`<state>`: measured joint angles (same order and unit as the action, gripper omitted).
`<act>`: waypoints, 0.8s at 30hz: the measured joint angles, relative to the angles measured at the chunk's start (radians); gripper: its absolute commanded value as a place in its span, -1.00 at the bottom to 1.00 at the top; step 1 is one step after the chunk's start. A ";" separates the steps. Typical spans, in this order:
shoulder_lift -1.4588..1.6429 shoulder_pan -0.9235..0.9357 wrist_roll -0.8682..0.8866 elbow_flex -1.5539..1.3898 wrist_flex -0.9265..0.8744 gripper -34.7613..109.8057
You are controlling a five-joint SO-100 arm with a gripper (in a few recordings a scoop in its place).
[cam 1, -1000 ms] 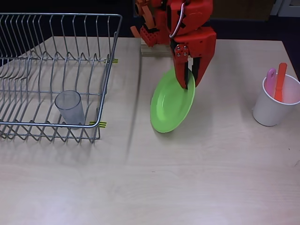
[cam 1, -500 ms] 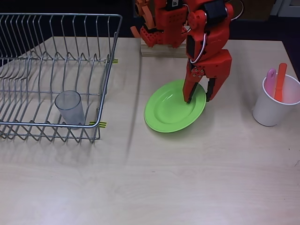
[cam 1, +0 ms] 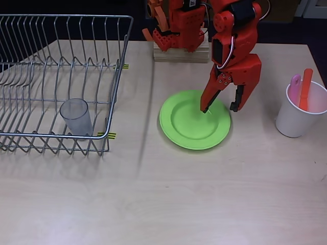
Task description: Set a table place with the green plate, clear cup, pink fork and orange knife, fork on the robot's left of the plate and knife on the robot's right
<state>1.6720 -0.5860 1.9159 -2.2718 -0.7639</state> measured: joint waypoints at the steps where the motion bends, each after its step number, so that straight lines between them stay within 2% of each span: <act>1: 0.006 0.008 -0.026 0.000 -0.008 -0.12; 5: 0.077 0.084 -0.215 0.020 -0.031 -0.18; 10: 0.216 0.279 -0.572 0.146 -0.140 -0.20; 13: 0.305 0.454 -0.773 0.244 -0.298 -0.21; 17: 0.351 0.712 -1.083 0.353 -0.437 -0.10; 24: 0.284 1.141 -1.644 0.431 -0.483 -0.19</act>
<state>1.9558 0.5553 0.2715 -1.8408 -1.2471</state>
